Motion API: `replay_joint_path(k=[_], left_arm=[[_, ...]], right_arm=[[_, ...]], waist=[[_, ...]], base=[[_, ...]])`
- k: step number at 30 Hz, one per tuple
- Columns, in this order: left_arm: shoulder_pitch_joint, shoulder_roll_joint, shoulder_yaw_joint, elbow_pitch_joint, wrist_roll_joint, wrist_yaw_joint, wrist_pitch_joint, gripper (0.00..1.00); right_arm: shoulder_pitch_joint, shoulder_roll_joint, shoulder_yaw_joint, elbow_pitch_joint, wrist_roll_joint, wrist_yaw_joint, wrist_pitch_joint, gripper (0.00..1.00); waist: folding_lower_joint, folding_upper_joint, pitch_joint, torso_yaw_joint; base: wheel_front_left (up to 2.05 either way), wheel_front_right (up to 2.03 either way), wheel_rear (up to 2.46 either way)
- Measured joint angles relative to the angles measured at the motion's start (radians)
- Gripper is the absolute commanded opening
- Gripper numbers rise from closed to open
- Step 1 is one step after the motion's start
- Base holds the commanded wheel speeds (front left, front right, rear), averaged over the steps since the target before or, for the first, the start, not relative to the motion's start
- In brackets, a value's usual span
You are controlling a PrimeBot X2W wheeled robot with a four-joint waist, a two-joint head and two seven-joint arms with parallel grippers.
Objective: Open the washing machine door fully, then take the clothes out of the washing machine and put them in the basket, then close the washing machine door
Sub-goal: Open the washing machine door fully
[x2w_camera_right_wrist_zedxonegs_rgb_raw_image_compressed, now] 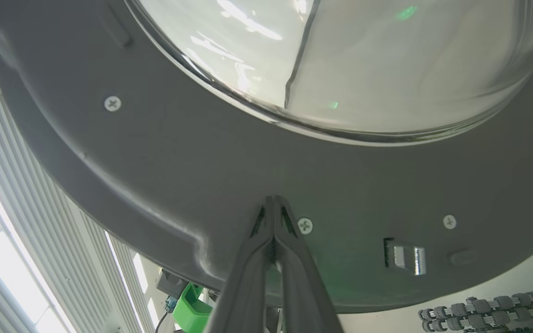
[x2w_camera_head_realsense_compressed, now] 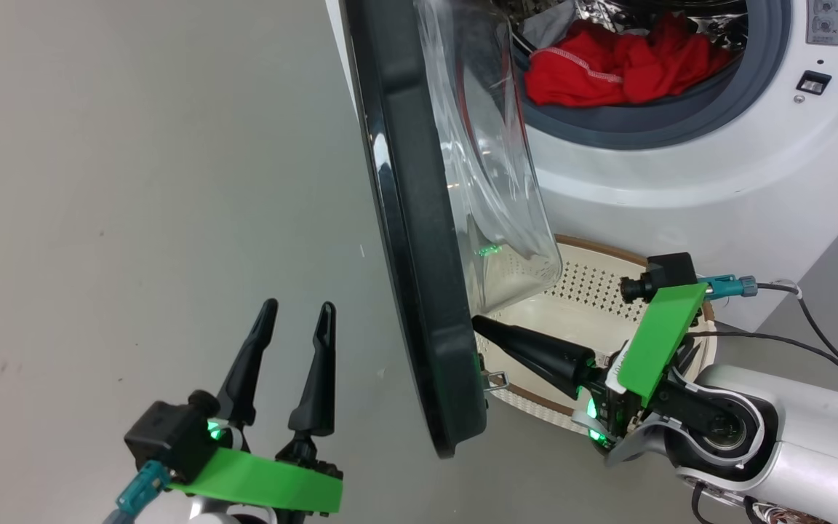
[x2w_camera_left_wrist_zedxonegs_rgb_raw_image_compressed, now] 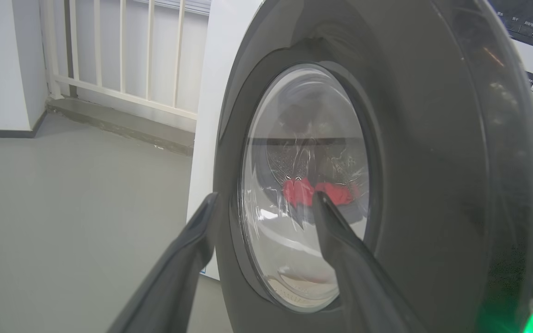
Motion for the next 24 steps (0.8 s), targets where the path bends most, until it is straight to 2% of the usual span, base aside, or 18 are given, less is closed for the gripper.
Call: replay_joint_path(k=[6, 8, 9, 11, 12, 16, 24], left_arm=[[0.006, 0.000, 0.003, 0.000, 0.000, 0.002, 0.000, 1.00], [0.006, 0.000, 0.006, 0.000, 0.000, 0.003, 0.000, 1.00], [0.007, 0.000, 0.007, 0.000, 0.000, 0.003, 0.000, 1.00], [0.008, 0.000, 0.010, 0.001, 0.000, 0.002, 0.000, 1.00], [0.009, 0.000, 0.012, 0.002, 0.001, 0.002, 0.000, 1.00], [0.009, 0.000, 0.024, 0.004, 0.005, 0.002, 0.000, 1.00], [0.026, 0.000, 0.046, -0.005, 0.014, 0.017, 0.000, 1.00]], right_arm=[[0.000, 0.008, 0.001, 0.019, -0.031, 0.000, -0.014, 0.00], [0.000, 0.006, 0.002, 0.029, -0.058, 0.000, -0.038, 0.42], [0.000, 0.004, 0.002, 0.034, -0.070, 0.000, -0.053, 0.51], [0.000, -0.003, 0.003, 0.042, -0.094, 0.000, -0.079, 0.93], [0.000, -0.008, 0.003, 0.054, -0.133, 0.000, -0.094, 1.00], [0.001, -0.022, 0.002, 0.165, -0.361, 0.000, -0.144, 1.00], [0.024, 0.032, 0.002, 0.345, -0.561, 0.000, -0.179, 1.00]], waist=[[0.0000, 0.0000, 0.000, -0.011], [0.0000, 0.0000, -0.001, -0.016], [0.0000, 0.0000, -0.002, -0.018], [0.0000, 0.0000, -0.005, -0.022], [0.0000, 0.0000, -0.006, -0.024], [0.0000, 0.0000, -0.013, -0.035], [-0.0001, 0.0000, -0.029, -0.053]], base=[[0.00, 0.00, 0.00], [0.00, 0.00, 0.00], [0.00, 0.00, 0.00], [0.00, 0.00, 0.00], [0.00, 0.00, 0.00], [0.00, 0.00, 0.00], [0.00, 0.00, 0.00]])
